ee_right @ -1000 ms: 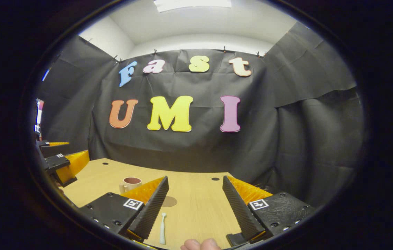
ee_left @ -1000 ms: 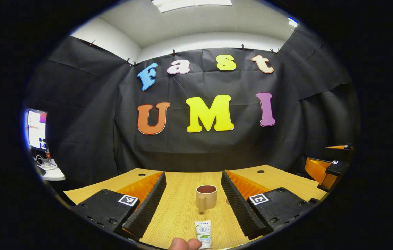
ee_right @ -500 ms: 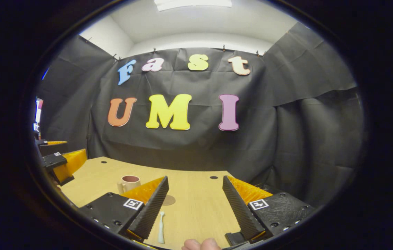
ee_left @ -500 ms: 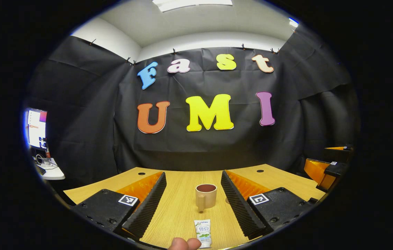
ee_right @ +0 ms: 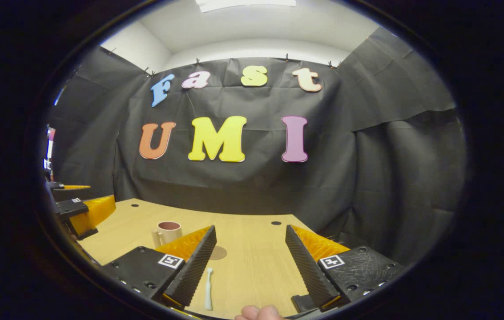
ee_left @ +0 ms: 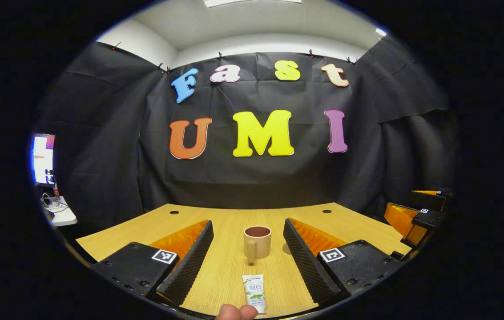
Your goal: Put the toothbrush and toothpaste on the desktop into the cup, then pick up the cup and place it on the coaster on the desktop.
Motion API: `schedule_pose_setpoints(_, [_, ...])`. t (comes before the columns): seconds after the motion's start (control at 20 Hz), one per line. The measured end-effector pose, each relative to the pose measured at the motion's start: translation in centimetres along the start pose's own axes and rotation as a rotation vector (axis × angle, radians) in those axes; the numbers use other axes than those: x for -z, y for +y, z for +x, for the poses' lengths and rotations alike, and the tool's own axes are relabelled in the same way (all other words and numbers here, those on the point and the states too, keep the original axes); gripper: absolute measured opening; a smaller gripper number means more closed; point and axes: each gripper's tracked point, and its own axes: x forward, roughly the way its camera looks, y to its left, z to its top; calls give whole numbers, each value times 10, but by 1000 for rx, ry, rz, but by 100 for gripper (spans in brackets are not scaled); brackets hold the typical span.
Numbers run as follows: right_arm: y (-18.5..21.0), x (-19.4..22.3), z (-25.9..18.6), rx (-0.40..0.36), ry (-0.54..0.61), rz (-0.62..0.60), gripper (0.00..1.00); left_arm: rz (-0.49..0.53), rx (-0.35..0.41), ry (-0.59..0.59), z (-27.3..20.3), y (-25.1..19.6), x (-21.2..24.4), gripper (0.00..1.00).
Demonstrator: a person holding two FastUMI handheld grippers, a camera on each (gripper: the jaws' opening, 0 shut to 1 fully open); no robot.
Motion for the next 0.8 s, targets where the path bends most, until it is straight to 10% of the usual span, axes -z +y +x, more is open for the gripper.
schedule_pose_setpoints(0.8, [6,63,7,-33,144,-19,95,-78,47,576,-4,-8,156,100])
